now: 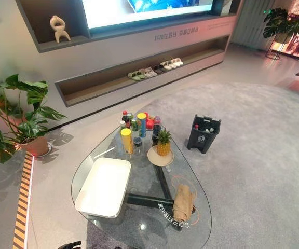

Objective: Wipe the table with a cloth and put it in the basket.

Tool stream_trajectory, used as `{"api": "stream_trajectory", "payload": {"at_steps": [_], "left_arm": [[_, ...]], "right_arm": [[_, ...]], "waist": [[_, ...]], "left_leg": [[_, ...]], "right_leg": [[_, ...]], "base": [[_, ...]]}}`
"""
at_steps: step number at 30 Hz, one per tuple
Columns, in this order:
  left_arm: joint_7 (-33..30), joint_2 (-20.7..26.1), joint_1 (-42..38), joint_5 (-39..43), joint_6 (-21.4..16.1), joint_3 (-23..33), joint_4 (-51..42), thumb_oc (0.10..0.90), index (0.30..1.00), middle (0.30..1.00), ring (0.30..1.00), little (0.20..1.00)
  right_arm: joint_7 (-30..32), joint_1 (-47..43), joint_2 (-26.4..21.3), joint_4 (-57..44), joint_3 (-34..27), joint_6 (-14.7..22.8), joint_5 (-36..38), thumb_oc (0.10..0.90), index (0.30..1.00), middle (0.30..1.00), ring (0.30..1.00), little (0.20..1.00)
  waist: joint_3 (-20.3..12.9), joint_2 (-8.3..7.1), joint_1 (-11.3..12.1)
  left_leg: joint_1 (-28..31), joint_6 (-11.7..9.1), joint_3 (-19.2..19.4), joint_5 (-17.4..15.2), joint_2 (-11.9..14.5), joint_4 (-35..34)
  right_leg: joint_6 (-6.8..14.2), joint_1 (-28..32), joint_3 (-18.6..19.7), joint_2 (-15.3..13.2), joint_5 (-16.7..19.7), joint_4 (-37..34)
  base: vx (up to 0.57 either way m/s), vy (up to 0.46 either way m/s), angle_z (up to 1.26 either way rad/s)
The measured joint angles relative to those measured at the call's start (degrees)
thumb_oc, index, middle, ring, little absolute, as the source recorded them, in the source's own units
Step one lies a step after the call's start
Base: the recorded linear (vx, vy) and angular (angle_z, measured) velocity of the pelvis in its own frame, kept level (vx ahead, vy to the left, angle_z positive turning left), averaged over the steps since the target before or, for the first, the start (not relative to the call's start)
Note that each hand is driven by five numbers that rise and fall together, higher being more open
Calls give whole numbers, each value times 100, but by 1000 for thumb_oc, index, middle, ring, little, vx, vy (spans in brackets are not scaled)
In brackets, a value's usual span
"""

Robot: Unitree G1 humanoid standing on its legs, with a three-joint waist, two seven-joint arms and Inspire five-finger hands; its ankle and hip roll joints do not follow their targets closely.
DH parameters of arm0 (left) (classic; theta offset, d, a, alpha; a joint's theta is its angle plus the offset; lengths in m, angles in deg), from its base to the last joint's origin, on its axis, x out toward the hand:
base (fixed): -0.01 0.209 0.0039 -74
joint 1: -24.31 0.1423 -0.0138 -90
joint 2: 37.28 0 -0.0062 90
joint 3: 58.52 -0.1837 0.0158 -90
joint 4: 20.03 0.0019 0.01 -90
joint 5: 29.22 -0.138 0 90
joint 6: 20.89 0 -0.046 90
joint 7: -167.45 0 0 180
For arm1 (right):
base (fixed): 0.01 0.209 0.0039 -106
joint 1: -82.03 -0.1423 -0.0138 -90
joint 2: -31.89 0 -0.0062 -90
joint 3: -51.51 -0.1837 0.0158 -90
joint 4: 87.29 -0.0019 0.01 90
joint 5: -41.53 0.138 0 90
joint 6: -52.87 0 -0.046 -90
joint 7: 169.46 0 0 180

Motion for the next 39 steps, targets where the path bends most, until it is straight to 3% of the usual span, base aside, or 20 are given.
{"api": "stream_trajectory", "payload": {"at_steps": [3, 7, 11, 14, 17, 25, 33, 39], "left_arm": [[-117, 5, -316, 235, 0, -178, -26, 800, 900, 900, 900, 900], [-213, 80, -960, 512, -21, -183, -137, 800, 900, 900, 900, 900], [-217, 244, -1401, 872, -150, -182, -390, 800, 900, 900, 900, 900], [-244, 325, -1820, 1143, -302, -196, -486, 800, 900, 900, 900, 900], [-284, 425, -2114, 1282, -315, -201, -591, 800, 900, 900, 900, 900], [-337, 764, -2421, 1469, -400, -193, -685, 800, 900, 900, 900, 900], [-369, 740, -2381, 1799, -394, -142, -728, 800, 900, 900, 900, 900], [-374, 712, -2403, 1801, -396, -140, -718, 800, 900, 900, 900, 900]], "right_arm": [[26, -247, -123, 59, 16, 0, 1, 800, 900, 900, 900, 900], [51, -773, -247, 112, 86, -34, 1, 800, 900, 900, 900, 900], [95, -1261, -269, 50, 223, -124, 4, 800, 900, 900, 900, 900], [215, -1571, -354, -52, 281, -124, 51, 800, 900, 900, 900, 900], [380, -1822, -369, -86, 277, -123, 256, 800, 900, 900, 900, 900], [980, -2138, -437, -196, 225, -53, 664, 800, 900, 900, 900, 900], [1877, -2360, -538, -593, -46, 420, 1065, 800, 900, 900, 900, 900], [2048, -2455, -585, -630, -101, 634, 1132, 800, 900, 900, 900, 900]], "waist": [[291, 139, -6], [1027, 325, -10], [1519, 400, -10], [1884, 476, 1], [2250, 432, 6], [2456, 165, 110], [2556, 116, 42], [2644, 77, 2]], "left_leg": [[-463, -4, -22, 173, 35, 26], [-976, -48, -139, 405, 70, 27], [-1334, -93, -147, 506, 115, 27], [-1691, -140, -166, 637, 147, 82], [-1861, -133, -170, 653, 135, 281], [-2843, -231, -330, 441, -76, 1210], [-3832, -201, -356, 32, -33, 2337], [-4010, -191, -347, 14, -19, 2439]], "right_leg": [[-23, -449, 20, 55, 153, 26], [-25, -906, 12, 182, 328, 31], [-36, -1312, -1, 227, 424, 102], [-64, -1821, 2, 240, 339, 524], [-85, -2170, 0, 190, 83, 1122], [-337, -3773, 58, -165, -956, 3480], [-461, -4722, 197, -132, -1134, 4374], [-478, -4905, 271, -86, -1080, 4418]], "base": [[-261, -35, 0], [-151, -48, 6], [-157, -20, -4], [-132, -23, 0], [-106, -32, 4], [-58, -23, 13], [-31, 13, -7], [-11, 15, -6]]}}
